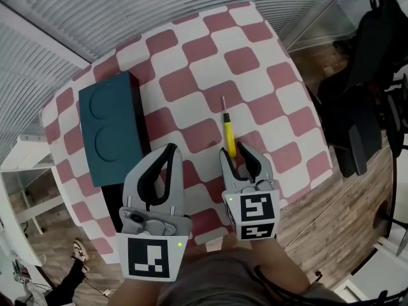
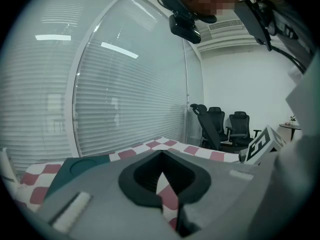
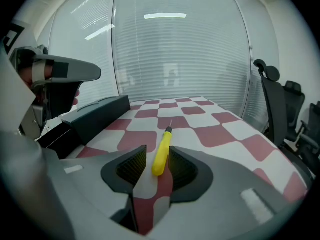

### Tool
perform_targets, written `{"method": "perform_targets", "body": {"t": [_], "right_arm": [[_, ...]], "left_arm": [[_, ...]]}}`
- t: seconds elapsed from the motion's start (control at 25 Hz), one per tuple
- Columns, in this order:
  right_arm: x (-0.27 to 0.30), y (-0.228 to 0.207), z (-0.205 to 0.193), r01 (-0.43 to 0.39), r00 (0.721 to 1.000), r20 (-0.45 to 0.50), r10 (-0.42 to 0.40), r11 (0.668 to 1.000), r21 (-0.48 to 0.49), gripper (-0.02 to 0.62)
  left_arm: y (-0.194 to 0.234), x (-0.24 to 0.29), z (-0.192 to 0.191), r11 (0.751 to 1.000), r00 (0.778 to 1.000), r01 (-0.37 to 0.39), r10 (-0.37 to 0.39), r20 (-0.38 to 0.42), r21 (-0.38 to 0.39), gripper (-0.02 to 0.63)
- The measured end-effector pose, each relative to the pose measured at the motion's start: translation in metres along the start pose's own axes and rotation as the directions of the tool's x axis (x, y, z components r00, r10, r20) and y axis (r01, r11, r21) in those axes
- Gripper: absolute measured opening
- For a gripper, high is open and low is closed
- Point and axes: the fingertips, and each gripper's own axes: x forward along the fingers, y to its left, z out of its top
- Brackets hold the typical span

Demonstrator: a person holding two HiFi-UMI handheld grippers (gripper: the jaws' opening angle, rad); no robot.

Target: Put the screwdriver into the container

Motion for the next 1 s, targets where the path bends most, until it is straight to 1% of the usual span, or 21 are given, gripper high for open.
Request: {"method": "perform_targets", "body": {"t": [0.08, 0.2, 0.28, 0.32, 0.44, 0.56, 0.8, 0.92, 1.0], "right_arm": [[0.003, -0.001, -0.002, 0.022, 0.999, -0.024, -0.023, 1.0, -0.009, 0.156], [0.007, -0.004, -0.006, 0.05, 0.996, -0.076, -0.051, 0.999, -0.015, 0.114], [0.009, -0.005, -0.007, 0.05, 0.994, -0.099, -0.052, 0.999, -0.021, 0.113], [0.01, -0.004, -0.008, 0.047, 0.993, -0.105, -0.049, 0.999, -0.023, 0.101], [0.009, -0.005, -0.007, 0.037, 0.994, -0.104, -0.038, 0.999, -0.013, 0.092], [0.002, -0.007, 0.01, 0.033, 0.998, -0.055, -0.034, 0.999, -0.015, 0.091], [-0.03, 0.0, 0.069, -0.004, 0.997, 0.074, 0.006, 1.0, -0.031, 0.091], [-0.051, 0.005, 0.109, -0.032, 0.986, 0.162, 0.042, 0.997, -0.068, 0.091], [-0.068, 0.009, 0.137, -0.055, 0.971, 0.226, 0.076, 0.994, -0.098, 0.091]], "left_arm": [[0.003, 0.002, -0.003, 1.0, 1.0, 0.003, -0.003, -0.005, -0.006, 0.002], [0.003, 0.004, -0.005, 1.0, 1.0, 0.011, -0.011, -0.005, -0.014, 0.001], [0.003, 0.003, -0.004, 1.0, 1.0, 0.016, -0.016, -0.003, -0.015, 0.002], [0.003, 0.002, -0.003, 1.0, 1.0, 0.015, -0.015, 0.0, -0.015, 0.0], [0.004, -0.003, 0.002, 1.0, 1.0, 0.006, -0.006, 0.013, -0.005, 0.001], [0.008, -0.01, 0.014, 1.0, 0.999, -0.016, 0.016, 0.037, 0.003, 0.002], [0.008, -0.03, 0.047, 0.997, 0.992, -0.075, 0.073, 0.101, 0.013, 0.002], [0.007, -0.039, 0.069, 0.993, 0.981, -0.114, 0.109, 0.159, 0.018, 0.002], [0.005, -0.046, 0.085, 0.989, 0.969, -0.146, 0.137, 0.206, 0.03, 0.002]]}}
